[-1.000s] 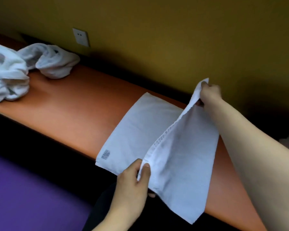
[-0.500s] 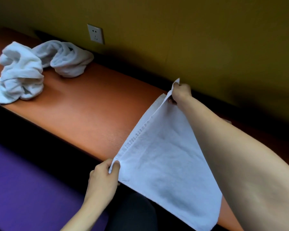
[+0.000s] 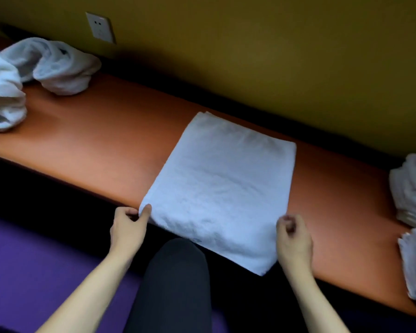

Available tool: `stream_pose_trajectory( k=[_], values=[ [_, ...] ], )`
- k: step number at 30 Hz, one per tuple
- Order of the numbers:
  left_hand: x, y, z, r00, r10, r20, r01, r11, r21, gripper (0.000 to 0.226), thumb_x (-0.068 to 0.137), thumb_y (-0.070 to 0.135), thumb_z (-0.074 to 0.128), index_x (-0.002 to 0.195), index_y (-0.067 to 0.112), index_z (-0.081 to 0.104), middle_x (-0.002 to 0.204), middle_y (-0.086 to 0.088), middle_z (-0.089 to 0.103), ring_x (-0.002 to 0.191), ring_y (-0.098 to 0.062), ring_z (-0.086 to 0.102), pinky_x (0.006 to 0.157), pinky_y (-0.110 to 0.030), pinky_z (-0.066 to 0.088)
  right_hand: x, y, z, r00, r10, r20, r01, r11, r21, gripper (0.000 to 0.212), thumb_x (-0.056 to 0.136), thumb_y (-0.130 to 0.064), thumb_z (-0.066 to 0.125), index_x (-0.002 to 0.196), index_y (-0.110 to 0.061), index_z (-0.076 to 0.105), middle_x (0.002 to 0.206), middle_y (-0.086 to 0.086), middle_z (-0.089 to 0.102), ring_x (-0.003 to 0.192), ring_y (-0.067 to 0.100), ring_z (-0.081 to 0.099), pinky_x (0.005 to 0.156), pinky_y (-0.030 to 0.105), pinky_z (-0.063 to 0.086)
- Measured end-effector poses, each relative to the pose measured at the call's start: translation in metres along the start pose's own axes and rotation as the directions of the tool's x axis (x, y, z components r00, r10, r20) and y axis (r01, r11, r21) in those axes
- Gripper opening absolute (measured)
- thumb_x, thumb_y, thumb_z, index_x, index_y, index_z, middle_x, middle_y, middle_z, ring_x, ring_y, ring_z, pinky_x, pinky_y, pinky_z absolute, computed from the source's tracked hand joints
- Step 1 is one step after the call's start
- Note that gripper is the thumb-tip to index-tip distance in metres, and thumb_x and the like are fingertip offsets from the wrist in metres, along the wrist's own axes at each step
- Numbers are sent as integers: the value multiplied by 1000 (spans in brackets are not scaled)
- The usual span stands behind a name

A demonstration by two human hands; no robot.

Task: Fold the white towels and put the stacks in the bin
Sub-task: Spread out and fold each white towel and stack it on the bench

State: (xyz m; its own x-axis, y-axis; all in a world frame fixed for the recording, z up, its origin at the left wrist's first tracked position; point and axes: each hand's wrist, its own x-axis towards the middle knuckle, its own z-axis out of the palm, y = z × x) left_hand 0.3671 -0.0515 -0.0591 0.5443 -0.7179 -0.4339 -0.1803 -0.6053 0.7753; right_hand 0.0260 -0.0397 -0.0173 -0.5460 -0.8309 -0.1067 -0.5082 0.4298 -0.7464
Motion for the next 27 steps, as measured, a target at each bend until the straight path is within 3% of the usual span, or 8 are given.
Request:
stream_pose_trajectory(
  k=[3,7,11,15,17,20,23,27],
  values=[
    [-3,6,1,988,-138,75,153,951,-268,41,89,24,76,119,5,56,111,-15,67,91,-26,70,86,-46,60,-51,41,-18,982,185,-43,-186,982,-19,22,93,-25,63,78,-13,52,70,0,61,71,31,54,69,37,39],
    [-2,9,-1,974,-191,119,220,922,-319,44,89,18,75,126,3,57,120,-17,67,101,-30,70,72,-38,61,-80,67,-3,935,321,154,-316,947,-52,33,92,-54,61,96,-21,59,87,-4,66,86,24,62,80,35,46],
    [-11,19,-7,966,-184,182,242,891,-383,23,97,12,64,118,2,60,118,-17,69,98,-30,70,76,-38,58,-81,50,8,921,324,217,-366,910,194,20,94,-36,66,92,-16,65,88,-1,68,82,17,64,70,29,46],
    [-25,34,-8,974,-129,185,190,912,-364,6,100,11,60,98,5,62,123,-19,66,104,-31,66,84,-41,55,-75,44,-1,949,273,157,-308,911,275,20,96,-22,63,80,-9,62,79,11,70,72,28,64,72,41,55],
    [-33,43,-10,979,-92,183,154,921,-359,10,100,13,61,96,4,61,122,-20,66,105,-30,67,86,-41,55,-70,42,-12,961,243,130,-272,914,302,21,99,-22,60,81,-11,60,79,9,71,78,35,69,79,49,57],
    [-54,55,-15,973,-27,230,121,904,-409,16,100,14,62,97,-1,60,115,-22,68,105,-31,69,88,-43,57,-69,33,-37,979,198,48,-202,912,357,12,101,-21,55,96,-14,63,76,-2,73,80,30,72,82,47,57],
    [-82,61,-24,975,10,221,88,897,-433,16,98,11,64,89,1,56,103,-21,69,93,-30,71,69,-35,63,-75,27,-62,986,164,1,-148,888,436,18,100,-17,57,113,-29,58,65,-5,68,64,20,68,74,38,53],
    [-111,58,-38,981,40,192,62,865,-498,12,95,5,66,92,6,54,95,-19,66,76,-27,67,52,-25,58,-83,32,-87,987,158,-1,-134,838,529,19,98,-9,58,100,-23,69,61,-1,64,51,10,59,68,27,53]
  ],
)
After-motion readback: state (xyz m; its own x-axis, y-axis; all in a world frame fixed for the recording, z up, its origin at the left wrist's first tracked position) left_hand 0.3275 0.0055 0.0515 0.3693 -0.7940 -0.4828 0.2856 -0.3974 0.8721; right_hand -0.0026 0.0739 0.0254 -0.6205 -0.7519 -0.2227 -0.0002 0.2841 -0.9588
